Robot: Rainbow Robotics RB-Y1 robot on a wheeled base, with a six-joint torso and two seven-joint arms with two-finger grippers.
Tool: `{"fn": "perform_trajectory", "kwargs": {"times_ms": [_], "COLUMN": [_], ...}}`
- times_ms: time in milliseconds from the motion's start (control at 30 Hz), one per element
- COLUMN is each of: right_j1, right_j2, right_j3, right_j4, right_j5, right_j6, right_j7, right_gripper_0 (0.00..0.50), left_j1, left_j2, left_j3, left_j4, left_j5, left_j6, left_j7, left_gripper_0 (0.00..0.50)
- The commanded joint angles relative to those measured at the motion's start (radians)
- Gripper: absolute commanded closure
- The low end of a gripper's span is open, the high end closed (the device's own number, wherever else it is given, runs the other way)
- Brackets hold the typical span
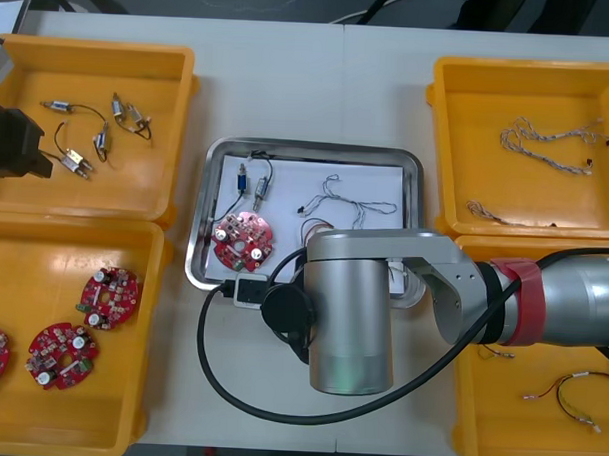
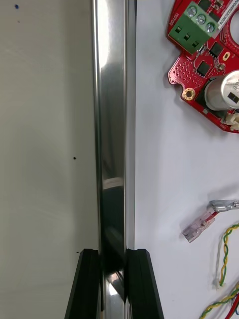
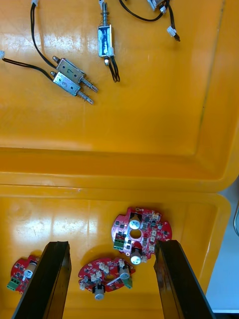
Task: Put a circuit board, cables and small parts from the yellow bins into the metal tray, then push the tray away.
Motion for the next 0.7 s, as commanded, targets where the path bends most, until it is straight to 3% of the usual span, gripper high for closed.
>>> {"fn": "perform_trajectory", "kwargs": {"times_ms": [33,700], "right_j1": [-0.060,-0.150], "right_j2": [-0.043,-0.046], "right_j3": [0.009,0.009], "right_j4": [-0.013,0.145], "right_j5": [0.010,0.010], "right_j6": [-0.026,-0.135], "right_j7": [0.058,0.133], "right_gripper_0": [0.477,0.492], "left_j1": [0.010,0.010], "left_j2": [0.042,0.042], "left_j3": [0.024,0.024], "left_j4": [-0.007,-0.007], "left_j5": [-0.009,-0.009], "left_j6": [0.008,0.008], "left_j7": [-0.083,-0.083], "left_gripper_0": [0.000,0.000]}}
